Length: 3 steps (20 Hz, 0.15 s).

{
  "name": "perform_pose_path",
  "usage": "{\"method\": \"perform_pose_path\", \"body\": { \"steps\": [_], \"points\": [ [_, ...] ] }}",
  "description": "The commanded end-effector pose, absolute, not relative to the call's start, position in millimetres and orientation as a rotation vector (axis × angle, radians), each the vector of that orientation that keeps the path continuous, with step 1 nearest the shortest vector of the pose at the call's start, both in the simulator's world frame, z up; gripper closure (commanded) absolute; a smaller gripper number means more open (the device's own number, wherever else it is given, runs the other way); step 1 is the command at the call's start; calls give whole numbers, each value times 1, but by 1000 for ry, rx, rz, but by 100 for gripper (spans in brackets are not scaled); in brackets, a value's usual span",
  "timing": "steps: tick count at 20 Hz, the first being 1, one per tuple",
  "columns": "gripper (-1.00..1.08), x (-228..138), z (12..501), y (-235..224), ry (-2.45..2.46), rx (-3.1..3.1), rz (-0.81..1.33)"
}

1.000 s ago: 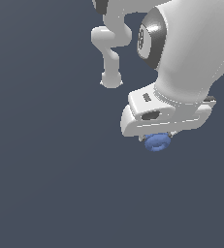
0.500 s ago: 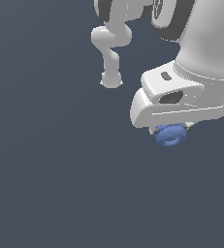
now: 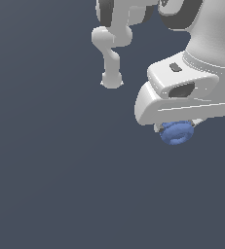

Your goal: Pick up the object and move it to a goal position.

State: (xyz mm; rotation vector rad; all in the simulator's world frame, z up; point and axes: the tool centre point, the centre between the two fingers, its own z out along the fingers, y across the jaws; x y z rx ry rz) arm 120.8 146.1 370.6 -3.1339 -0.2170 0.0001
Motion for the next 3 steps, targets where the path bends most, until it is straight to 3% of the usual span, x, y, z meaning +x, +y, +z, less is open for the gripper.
{"method": "perform_pose_path", "body": {
  "steps": [1, 3],
  "points": [
    [108, 121, 372, 147, -217, -3134, 0],
    [108, 121, 372, 147, -217, -3134, 0]
  ]
}}
